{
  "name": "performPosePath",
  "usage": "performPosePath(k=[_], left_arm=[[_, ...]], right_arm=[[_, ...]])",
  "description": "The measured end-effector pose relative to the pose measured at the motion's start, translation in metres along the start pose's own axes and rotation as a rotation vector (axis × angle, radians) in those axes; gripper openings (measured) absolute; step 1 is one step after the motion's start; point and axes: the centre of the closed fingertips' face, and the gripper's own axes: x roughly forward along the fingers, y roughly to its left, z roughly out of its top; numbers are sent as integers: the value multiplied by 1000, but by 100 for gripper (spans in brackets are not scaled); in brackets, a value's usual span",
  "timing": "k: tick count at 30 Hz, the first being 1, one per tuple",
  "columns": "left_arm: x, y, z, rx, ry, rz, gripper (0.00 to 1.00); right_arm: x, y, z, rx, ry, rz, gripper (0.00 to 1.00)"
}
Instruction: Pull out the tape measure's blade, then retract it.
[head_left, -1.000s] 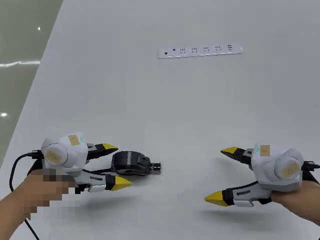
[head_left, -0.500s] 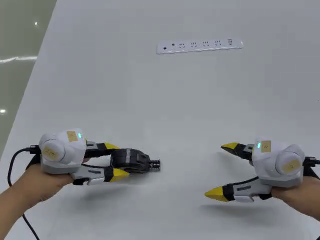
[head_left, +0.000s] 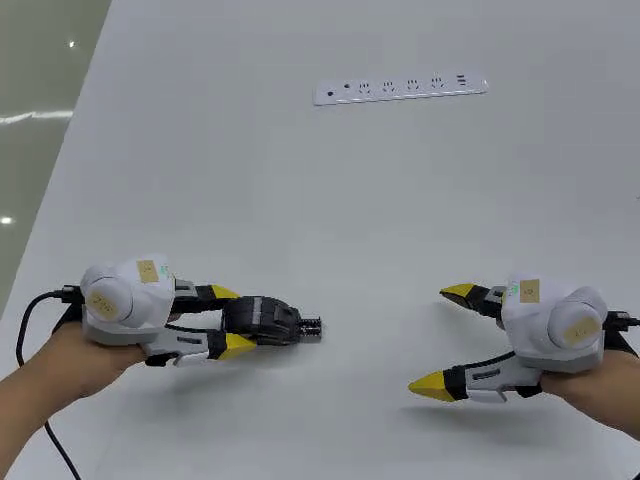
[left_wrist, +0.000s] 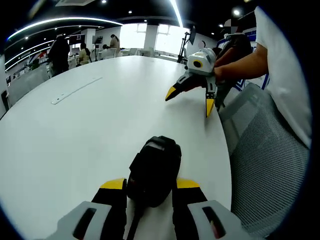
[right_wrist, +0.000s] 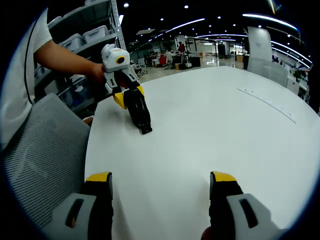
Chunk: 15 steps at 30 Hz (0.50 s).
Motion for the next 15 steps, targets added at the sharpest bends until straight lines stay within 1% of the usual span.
performPosePath(k=[2,3,5,8,15], left_arm=[[0,0,0,11,15,-4,32],[1,0,0,26,29,-7,32],[1,-1,-1,43,47,-9,32],[1,-1,-1,52,59,-17,31],[1,-1,-3,83,83,-21,31]], right_arm=[[1,0,1,-5,-2,2,79],[2,1,2,-12,-5,3,77],[6,3,2,-51,6,7,75],[12,6,5,-64,1,20,73],[27,8,15,-108,-13,38,69]])
